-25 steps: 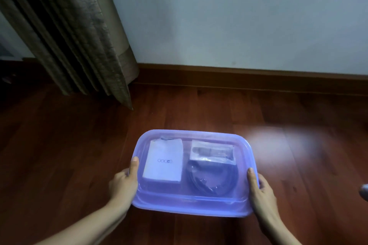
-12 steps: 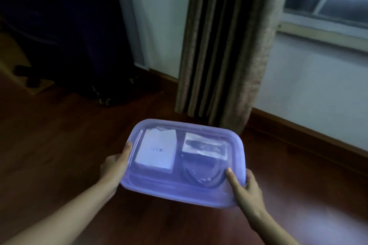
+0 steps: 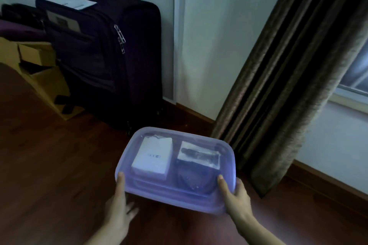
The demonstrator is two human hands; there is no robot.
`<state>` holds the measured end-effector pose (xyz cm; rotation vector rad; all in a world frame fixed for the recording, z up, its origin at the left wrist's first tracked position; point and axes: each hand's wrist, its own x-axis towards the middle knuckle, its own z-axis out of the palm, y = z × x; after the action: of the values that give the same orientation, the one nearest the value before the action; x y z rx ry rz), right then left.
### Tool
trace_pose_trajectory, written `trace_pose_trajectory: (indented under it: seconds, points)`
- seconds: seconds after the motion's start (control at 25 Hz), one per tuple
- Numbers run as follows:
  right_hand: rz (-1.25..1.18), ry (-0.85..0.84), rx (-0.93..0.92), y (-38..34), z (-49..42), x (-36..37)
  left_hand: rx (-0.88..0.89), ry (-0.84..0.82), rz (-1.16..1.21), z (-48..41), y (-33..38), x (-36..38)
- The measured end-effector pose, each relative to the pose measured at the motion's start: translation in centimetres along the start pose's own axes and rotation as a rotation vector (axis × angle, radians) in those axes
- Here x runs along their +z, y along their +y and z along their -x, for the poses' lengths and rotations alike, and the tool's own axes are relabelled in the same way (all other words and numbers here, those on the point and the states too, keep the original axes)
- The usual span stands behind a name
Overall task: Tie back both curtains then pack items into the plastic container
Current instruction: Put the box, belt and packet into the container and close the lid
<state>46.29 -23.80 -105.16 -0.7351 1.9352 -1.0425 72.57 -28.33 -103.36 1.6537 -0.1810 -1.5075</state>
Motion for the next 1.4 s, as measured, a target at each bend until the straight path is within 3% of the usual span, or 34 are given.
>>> trace_pose_trajectory:
  seconds: [0.08,0.16,0.4,0.56,0.72,0.8,0.96,1.2,1.4]
  points:
    - [0.021,-0.01,-0.014,-0.6,-1.0,1.8,-0.114,-0.073,0.089,0.1,-0.8,1.7]
    - [0.042,-0.026,-0.025,-0.9,-1.9,3.5,-0.11,-0.083,0.122,-0.7,-1.0,3.5]
    - [0.056,-0.18,0.05,-1.1,-5.8,8.4,-0.064,0.054,0.179,-7.4,0.2,5.6]
    - [0.527,-0.191,-0.359,-0.6,-6.9,10.7,-0.066,0.108,0.189,-11.3,-0.7,6.9]
    - [0.911,-0.454,-0.535,0.9,-8.7,12.5,-0.068,0.104,0.183,-13.4,-1.6,8.0]
    - [1.059,-0.338,-0.684,2.0,-9.8,13.1,-0.06,0.063,0.171,-14.2,-1.6,8.7]
    - [1.231,-0.406,-0.603,2.1,-12.1,13.9,-0.032,-0.057,0.121,-16.1,-1.0,10.7]
    - [1.194,-0.211,-0.645,0.4,-16.7,13.6,0.025,-0.278,0.068,-19.2,0.0,14.2]
    - [1.152,-0.211,-0.59,-0.7,-18.4,12.9,-0.046,-0.382,0.004,-20.2,0.5,16.5]
